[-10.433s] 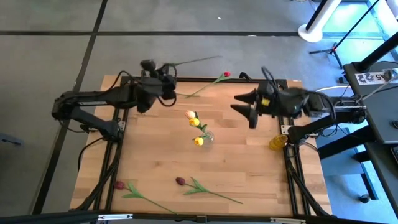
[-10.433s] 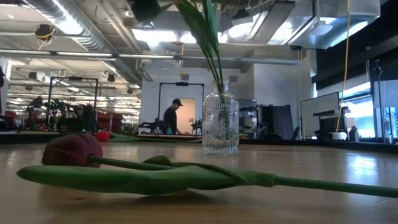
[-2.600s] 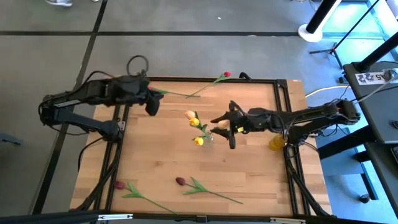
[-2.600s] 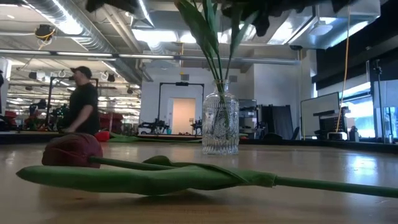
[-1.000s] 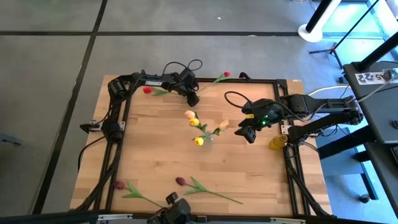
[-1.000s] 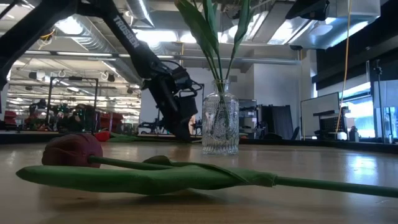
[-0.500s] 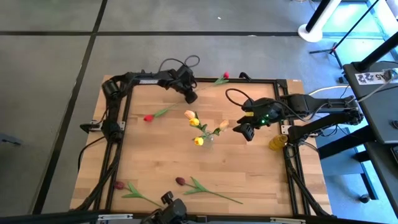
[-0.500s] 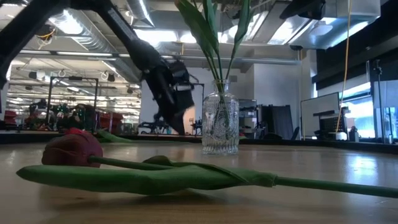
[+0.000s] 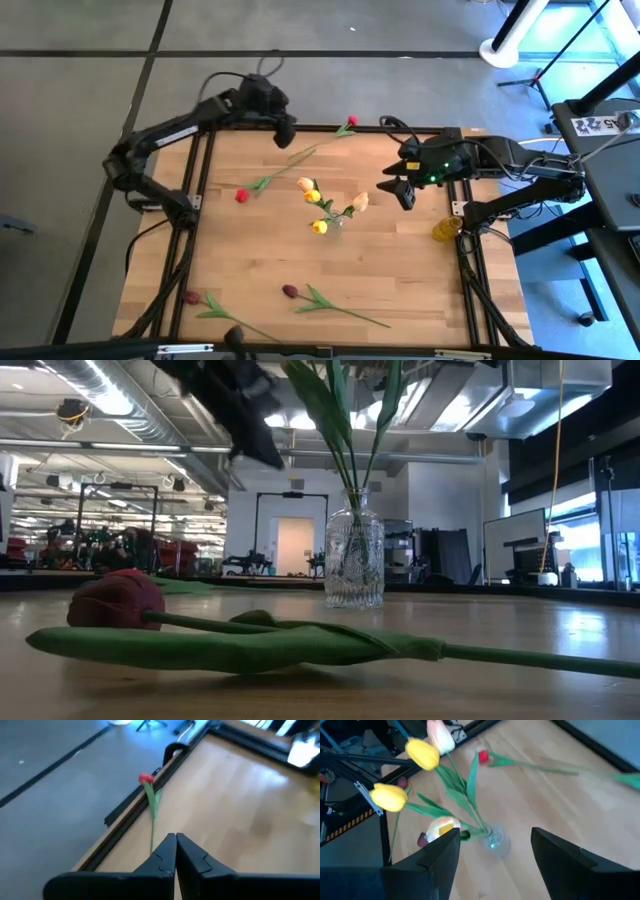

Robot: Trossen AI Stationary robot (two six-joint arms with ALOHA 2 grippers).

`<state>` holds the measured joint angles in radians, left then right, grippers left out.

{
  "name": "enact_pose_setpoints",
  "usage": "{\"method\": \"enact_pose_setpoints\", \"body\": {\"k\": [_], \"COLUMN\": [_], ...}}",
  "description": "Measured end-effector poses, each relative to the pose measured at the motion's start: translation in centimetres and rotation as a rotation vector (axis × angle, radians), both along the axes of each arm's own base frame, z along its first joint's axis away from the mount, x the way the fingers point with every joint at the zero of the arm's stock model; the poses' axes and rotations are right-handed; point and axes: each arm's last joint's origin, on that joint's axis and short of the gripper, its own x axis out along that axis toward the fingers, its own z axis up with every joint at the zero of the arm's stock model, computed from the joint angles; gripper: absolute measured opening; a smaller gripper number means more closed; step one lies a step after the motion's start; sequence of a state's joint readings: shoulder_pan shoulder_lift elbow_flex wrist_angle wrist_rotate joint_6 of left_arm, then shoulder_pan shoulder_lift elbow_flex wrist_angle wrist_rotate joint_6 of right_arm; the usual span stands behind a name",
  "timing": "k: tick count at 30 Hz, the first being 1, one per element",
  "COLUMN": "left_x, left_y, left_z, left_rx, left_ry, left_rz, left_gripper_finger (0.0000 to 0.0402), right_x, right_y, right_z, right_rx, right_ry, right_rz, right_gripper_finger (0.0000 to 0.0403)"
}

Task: Sort flowers into vase by color
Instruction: Put the right red tulip into the yellow vase

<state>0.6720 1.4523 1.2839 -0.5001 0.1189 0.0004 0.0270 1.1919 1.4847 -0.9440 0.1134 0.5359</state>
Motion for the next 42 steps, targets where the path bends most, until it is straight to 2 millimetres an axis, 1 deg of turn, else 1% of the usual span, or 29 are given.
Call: {"method": "enact_pose_setpoints", "body": {"k": [2,4,7,9,11,14,17,20,22,25,30,33,37,42], "left_x": [-0.8,-1.0,-0.4,0.3,1.1,2.1,3.1,3.9,4.2,4.6,4.9,4.9,4.7,4.2], "left_y": [-1.0,-1.6,-1.7,-1.2,-0.3,1.4,2.8,3.6,3.9,4.1,4.0,3.9,3.9,3.7], "left_z": [0.7,0.8,0.3,-0.8,-2.5,-5.6,-9.5,-13.3,-15.1,-17.1,-18.7,-19.0,-19.5,-20.0], "left_rx": [-0.042,-0.097,-0.136,-0.158,-0.188,-0.229,-0.239,-0.223,-0.236,-0.266,-0.295,-0.301,-0.244,-0.244], "left_ry": [-0.008,-0.01,-0.032,-0.041,-0.031,0.018,0.124,0.254,0.304,0.351,0.376,0.377,0.399,0.398], "left_rz": [-0.023,-0.037,-0.03,-0.016,0.009,0.042,0.068,0.079,0.066,0.046,0.034,0.03,0.072,0.075], "left_gripper_finger": [0.0,0.0,0.0009,0.0024,0.0044,0.0079,0.0104,0.0111,0.0109,0.0098,0.0084,0.0081,0.0081,0.0081], "right_x": [0.0,0.0,0.0,0.0,0.0,-0.1,-0.1,0.0,0.0,-0.1,-0.1,-0.1,-0.1,-0.1], "right_y": [-0.1,-0.1,-0.1,-0.1,0.0,0.1,0.3,0.9,1.1,1.5,1.7,1.7,1.7,1.6], "right_z": [0.2,0.2,0.3,0.3,0.2,0.1,0.1,0.1,0.1,0.1,0.1,0.1,0.1,0.1], "right_rx": [-0.018,-0.034,-0.043,-0.041,-0.03,0.036,0.089,0.101,0.1,0.105,0.09,0.088,0.074,0.073], "right_ry": [-0.005,-0.008,-0.009,-0.009,-0.009,-0.002,0.001,0.0,0.0,-0.004,-0.007,-0.007,-0.009,-0.009], "right_rz": [0.008,0.016,0.018,0.019,0.017,0.016,0.017,0.015,0.005,-0.013,-0.03,-0.034,-0.049,-0.049], "right_gripper_finger": [0.0244,0.0244,0.0244,0.0244,0.0244,0.0244,0.0244,0.0244,0.0244,0.0244,0.0244,0.0244,0.0244,0.0244]}}
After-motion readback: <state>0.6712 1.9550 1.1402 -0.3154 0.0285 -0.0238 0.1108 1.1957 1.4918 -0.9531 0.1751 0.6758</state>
